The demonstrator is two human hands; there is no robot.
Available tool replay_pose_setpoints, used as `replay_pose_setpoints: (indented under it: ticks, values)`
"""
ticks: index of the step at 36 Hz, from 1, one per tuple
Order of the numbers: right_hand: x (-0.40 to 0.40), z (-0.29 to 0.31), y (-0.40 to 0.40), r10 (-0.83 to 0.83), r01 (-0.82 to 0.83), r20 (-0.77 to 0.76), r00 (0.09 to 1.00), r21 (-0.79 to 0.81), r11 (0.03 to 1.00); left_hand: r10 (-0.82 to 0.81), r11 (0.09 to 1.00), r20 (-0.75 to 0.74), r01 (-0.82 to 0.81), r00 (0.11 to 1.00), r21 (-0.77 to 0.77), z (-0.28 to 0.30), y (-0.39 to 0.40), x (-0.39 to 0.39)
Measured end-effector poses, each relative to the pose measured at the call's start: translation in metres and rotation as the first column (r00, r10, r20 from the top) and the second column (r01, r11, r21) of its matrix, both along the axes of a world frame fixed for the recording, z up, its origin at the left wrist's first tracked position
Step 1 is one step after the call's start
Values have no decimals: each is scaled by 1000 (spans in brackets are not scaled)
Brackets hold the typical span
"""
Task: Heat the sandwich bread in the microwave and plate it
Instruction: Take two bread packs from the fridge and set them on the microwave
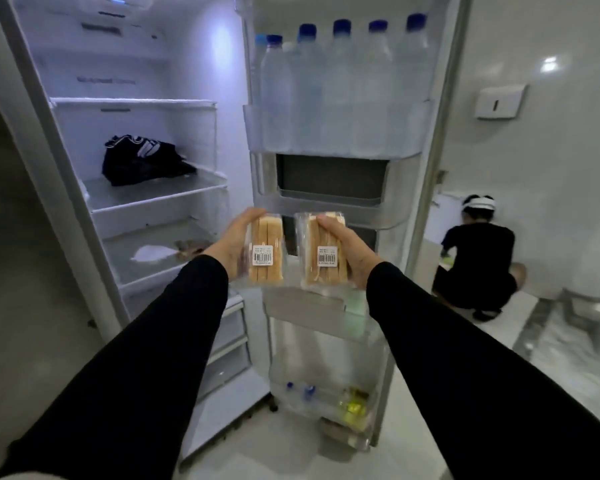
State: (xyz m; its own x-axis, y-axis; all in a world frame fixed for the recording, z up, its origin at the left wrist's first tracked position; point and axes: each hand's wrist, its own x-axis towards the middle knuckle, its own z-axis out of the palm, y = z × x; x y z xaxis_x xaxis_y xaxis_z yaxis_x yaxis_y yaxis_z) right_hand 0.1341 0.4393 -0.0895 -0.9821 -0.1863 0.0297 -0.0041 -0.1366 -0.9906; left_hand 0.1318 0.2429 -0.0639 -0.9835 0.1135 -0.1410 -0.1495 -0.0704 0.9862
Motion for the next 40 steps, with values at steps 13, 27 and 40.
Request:
replay_pose_setpoints:
  ticks: [13,27,40]
  values:
    - [68,1,161,-345,348,72,936,-35,937,-385,923,12,385,923,-18,4,162,17]
    - [37,-6,352,-494,494,2,870,0,870,-444,894,13,444,896,-64,-2,362,-45]
    - [-54,-29,464,-577,573,72,813,77,816,-383,923,71,385,921,-4,-16,465,-120]
